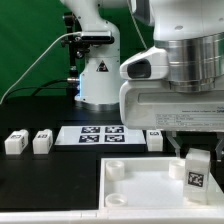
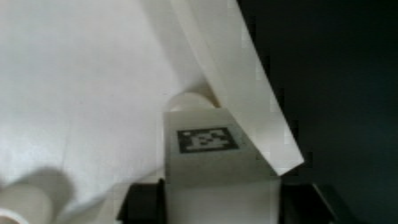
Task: Assemble one leg
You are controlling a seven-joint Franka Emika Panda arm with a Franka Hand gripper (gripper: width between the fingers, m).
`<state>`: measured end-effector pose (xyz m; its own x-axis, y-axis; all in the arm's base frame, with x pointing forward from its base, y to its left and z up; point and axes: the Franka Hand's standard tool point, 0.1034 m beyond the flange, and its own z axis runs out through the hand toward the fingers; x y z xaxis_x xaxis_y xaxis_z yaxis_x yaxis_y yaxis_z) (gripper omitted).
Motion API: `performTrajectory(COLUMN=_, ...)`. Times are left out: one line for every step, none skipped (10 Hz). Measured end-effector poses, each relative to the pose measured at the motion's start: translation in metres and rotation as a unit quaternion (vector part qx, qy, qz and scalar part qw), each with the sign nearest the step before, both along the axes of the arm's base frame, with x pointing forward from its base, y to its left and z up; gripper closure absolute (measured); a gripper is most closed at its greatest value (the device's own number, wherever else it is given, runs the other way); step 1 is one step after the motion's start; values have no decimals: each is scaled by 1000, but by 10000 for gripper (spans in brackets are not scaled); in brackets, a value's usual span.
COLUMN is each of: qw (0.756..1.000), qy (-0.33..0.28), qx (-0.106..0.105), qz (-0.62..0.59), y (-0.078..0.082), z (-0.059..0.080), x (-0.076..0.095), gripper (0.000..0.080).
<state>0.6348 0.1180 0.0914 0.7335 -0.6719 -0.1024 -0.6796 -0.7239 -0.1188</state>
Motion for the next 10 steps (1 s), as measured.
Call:
performTrajectory(qw=999, qy=3, qx=4, qz=-33, y=-1, z=0, x=0, gripper=502)
performTrajectory(qw=996, qy=12, qx=5, qz=-88, y=0, z=0, x=0, gripper=502)
performTrajectory(qw=991, qy=19, qx=6, qz=-133, y=0, z=0, x=1, gripper=502)
performTrajectory(qw=984, qy=26, qx=8, qz=-175, y=1, z=0, x=1, gripper=502)
performTrajectory(qw=968, qy=36, qx=11, qz=-249, y=2, z=0, x=1, gripper=502)
performTrajectory(qw=939, qy=41, qx=15, qz=-340, y=2, z=0, x=1, gripper=502)
performTrajectory(qw=903, qy=47, qx=28, qz=-426, y=8, z=-1, x=-1, gripper=502)
performTrajectory(qw=884, qy=50, qx=35, qz=-463, y=11, z=-2, x=-1, gripper=502)
performTrajectory(qw=888, qy=50, qx=35, qz=-456, y=11, z=-2, x=-1, gripper=427)
performTrajectory(qw=898, qy=47, qx=35, qz=-436, y=12, z=-2, x=-2, gripper=427)
